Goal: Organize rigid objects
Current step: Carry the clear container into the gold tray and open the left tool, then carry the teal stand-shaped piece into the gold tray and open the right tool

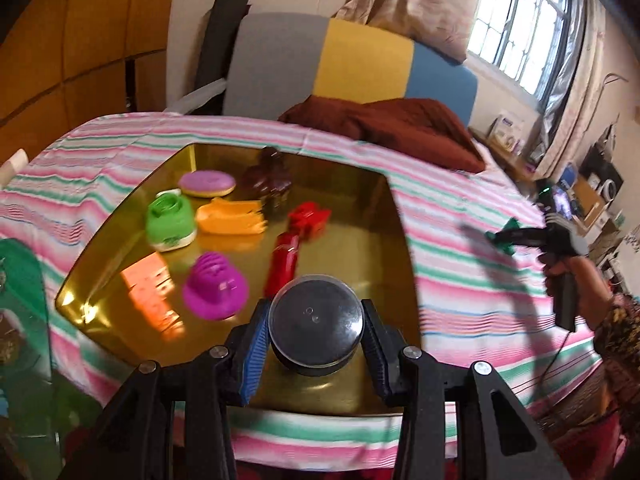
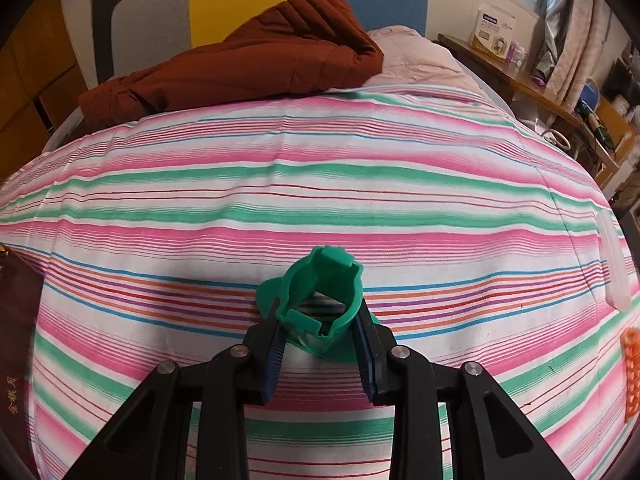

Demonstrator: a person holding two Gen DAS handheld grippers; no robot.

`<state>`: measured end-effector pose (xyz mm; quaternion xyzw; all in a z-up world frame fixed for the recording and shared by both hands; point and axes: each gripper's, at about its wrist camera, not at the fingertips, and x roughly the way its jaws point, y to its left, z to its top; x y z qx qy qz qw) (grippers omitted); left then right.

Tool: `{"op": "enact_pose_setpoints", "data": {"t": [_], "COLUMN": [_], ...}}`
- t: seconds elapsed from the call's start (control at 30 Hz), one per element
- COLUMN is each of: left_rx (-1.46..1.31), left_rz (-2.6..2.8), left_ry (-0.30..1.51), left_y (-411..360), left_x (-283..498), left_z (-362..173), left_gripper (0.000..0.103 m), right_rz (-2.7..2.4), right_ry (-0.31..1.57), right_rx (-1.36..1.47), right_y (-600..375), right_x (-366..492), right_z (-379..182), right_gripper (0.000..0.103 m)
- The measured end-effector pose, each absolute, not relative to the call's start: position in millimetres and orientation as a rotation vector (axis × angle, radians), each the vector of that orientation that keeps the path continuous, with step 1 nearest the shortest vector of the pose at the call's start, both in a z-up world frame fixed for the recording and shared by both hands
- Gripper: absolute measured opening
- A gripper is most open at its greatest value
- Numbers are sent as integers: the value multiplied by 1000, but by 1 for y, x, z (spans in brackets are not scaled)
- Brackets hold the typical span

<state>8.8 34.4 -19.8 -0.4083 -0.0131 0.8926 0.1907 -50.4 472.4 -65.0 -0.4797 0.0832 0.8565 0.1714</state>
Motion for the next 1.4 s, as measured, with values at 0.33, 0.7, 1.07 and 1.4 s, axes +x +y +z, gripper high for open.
{"op": "enact_pose_setpoints", "data": {"t": [0.33, 0.7, 1.07, 1.4], "left_rx": [-1232, -1184, -1027, -986], "left_rz": [2527, 2572, 2584, 2547], "left_ry": [11, -107, -251, -254], "left_y": [20, 4, -10, -8], "left_x": [-6, 2, 33, 42], "left_z": [-37, -33, -19, -16], "left_gripper": [43, 47, 52, 52], "right_rz": [2525, 2522, 2598, 2756], "right_ry": [144, 149, 144, 286], "right_rx": [-1293, -1284, -1255, -1250], "right_y": [451, 452, 436, 384], "right_x": [-49, -49, -45, -33], "right_z": [-54, -54, -44, -20], "right_gripper": [32, 32, 32, 32]}}
